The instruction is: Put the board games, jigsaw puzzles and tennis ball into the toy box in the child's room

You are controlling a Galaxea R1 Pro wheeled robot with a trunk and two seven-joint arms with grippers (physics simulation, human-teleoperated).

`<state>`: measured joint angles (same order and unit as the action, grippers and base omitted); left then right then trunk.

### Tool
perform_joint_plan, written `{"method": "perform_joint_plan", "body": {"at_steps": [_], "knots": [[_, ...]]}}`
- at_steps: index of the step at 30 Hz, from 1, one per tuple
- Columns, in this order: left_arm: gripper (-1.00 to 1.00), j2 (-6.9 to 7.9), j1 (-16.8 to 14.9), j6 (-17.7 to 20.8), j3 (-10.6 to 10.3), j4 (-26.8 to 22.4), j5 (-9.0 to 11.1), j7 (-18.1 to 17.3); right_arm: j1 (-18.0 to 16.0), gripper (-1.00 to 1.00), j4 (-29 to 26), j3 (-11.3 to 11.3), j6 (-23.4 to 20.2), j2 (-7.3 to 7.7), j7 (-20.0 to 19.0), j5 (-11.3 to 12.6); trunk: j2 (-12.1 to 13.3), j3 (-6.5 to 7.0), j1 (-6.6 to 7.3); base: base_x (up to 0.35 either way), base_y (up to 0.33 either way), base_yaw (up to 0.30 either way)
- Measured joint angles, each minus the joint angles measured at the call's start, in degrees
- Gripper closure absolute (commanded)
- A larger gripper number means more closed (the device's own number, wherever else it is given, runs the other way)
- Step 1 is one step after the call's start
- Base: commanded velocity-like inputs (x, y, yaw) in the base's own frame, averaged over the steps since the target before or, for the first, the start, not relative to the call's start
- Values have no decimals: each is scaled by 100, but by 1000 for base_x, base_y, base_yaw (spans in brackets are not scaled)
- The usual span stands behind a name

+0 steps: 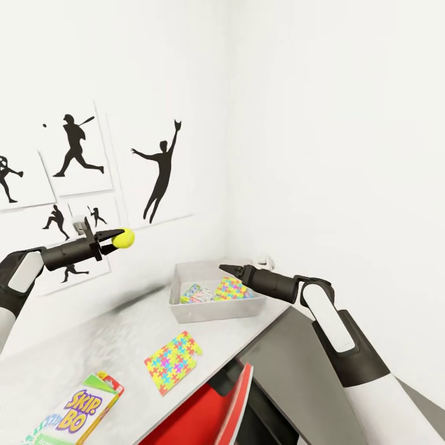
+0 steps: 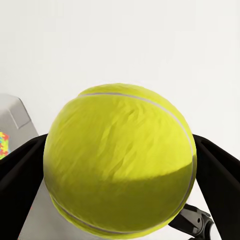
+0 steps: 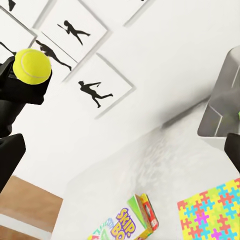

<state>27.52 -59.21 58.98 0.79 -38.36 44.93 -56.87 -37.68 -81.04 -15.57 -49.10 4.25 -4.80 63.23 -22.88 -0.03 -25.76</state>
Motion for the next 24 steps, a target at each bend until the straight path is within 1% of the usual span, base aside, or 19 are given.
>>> {"method": "perform_joint_plan", "body": {"at_steps": [10, 24], "knots": [[100, 0, 0, -1, 0, 1, -1, 0, 0, -100, -1, -4, 0, 2, -3, 5, 0, 0, 0, 92, -83, 12], [100, 0, 0, 4, 4, 0, 6, 0, 0, -100, -1, -5, 0, 3, -4, 5, 0, 0, 1, 76, -7, 0]]}}
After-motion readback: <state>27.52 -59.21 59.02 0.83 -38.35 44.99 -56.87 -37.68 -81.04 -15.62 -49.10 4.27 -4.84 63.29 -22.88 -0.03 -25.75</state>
